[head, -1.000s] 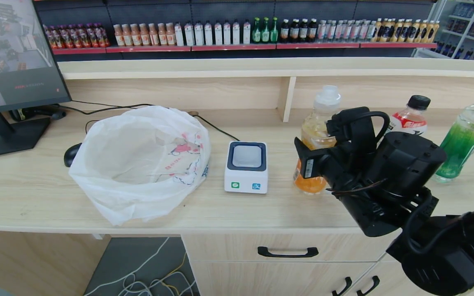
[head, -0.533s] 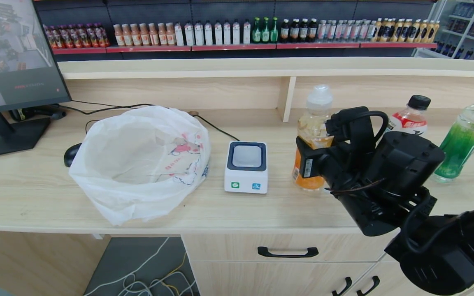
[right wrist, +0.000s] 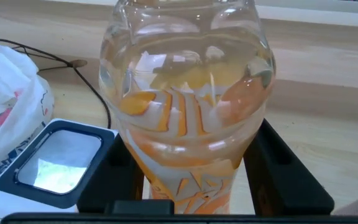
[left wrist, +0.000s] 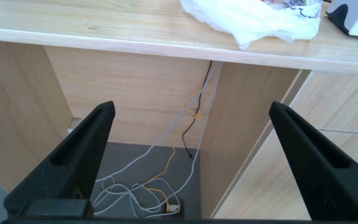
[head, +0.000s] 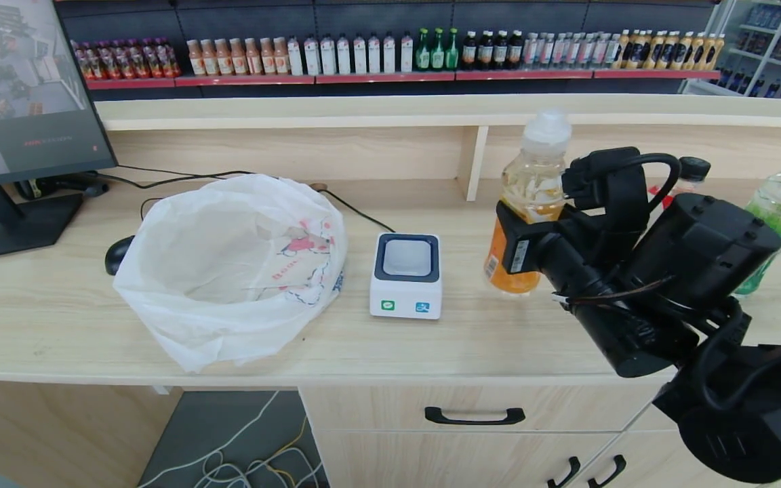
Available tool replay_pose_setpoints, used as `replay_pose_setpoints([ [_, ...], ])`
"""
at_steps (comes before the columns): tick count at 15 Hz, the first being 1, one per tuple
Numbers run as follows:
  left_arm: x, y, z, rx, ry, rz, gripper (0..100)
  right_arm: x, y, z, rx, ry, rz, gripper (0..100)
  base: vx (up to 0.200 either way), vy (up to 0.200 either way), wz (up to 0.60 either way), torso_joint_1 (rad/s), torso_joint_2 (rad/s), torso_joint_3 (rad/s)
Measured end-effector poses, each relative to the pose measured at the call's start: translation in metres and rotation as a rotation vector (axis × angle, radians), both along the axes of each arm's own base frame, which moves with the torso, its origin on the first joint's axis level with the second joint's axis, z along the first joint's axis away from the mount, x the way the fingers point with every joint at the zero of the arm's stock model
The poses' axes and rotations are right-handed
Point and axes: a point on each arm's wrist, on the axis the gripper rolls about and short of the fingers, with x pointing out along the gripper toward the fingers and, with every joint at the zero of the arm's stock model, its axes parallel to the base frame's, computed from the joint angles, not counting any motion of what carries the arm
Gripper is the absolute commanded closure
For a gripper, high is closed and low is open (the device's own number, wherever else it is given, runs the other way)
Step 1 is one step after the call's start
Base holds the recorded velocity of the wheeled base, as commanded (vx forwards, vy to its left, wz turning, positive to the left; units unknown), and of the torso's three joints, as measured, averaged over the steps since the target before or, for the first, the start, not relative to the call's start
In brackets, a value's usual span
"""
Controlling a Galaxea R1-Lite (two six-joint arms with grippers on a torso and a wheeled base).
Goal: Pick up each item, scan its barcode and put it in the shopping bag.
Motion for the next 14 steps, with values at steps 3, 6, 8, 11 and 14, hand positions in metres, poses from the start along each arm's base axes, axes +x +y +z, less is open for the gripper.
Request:
replay_pose_setpoints([
  [3, 0.000, 0.000, 0.000, 0.000, 0.000, 0.000, 0, -0.011, -0.004, 0.017, 0.033, -0.043, 0.013, 100, 0.000, 0.000, 0.00, 0.000, 0.00, 0.000],
  [6, 0.000, 0.000, 0.000, 0.000, 0.000, 0.000, 0, -0.026, -0.012, 0.031, 0.063, -0.079, 0.024, 100, 0.000, 0.000, 0.00, 0.000, 0.00, 0.000],
  [8, 0.000, 0.000, 0.000, 0.000, 0.000, 0.000, 0, -0.040, -0.018, 0.036, 0.072, -0.089, 0.040, 100, 0.000, 0.000, 0.00, 0.000, 0.00, 0.000],
  [11, 0.000, 0.000, 0.000, 0.000, 0.000, 0.000, 0, -0.065, -0.030, 0.038, 0.073, -0.099, 0.088, 100, 0.000, 0.000, 0.00, 0.000, 0.00, 0.000],
  [14, 0.000, 0.000, 0.000, 0.000, 0.000, 0.000, 0, -0.089, -0.042, 0.033, 0.067, -0.090, 0.131, 100, 0.000, 0.000, 0.00, 0.000, 0.00, 0.000],
])
